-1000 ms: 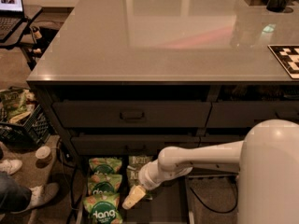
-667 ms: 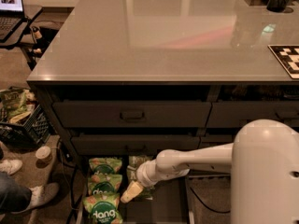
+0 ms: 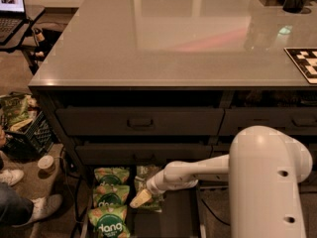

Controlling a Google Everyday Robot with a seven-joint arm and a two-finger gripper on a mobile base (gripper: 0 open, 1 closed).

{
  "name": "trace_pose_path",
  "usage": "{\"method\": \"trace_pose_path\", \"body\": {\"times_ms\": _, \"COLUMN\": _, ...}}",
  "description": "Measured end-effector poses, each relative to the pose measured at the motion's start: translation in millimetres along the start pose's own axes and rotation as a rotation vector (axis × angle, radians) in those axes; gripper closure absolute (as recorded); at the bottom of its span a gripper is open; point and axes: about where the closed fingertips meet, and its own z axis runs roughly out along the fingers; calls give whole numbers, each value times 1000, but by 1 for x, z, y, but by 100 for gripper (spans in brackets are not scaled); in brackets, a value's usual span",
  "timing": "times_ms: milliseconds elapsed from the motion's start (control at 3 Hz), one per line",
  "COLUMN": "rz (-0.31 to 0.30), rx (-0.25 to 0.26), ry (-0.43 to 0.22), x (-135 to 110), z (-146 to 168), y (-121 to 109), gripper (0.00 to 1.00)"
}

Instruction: Pick green jalapeno chip bag from bottom drawer and place on counter

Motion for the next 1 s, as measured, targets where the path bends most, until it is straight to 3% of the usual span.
{"method": "trace_pose_path", "body": {"times_ms": 1000, "rz": 36, "rx": 20, "ry": 83, "x": 45, "z": 36, "y": -43, "gripper": 0}}
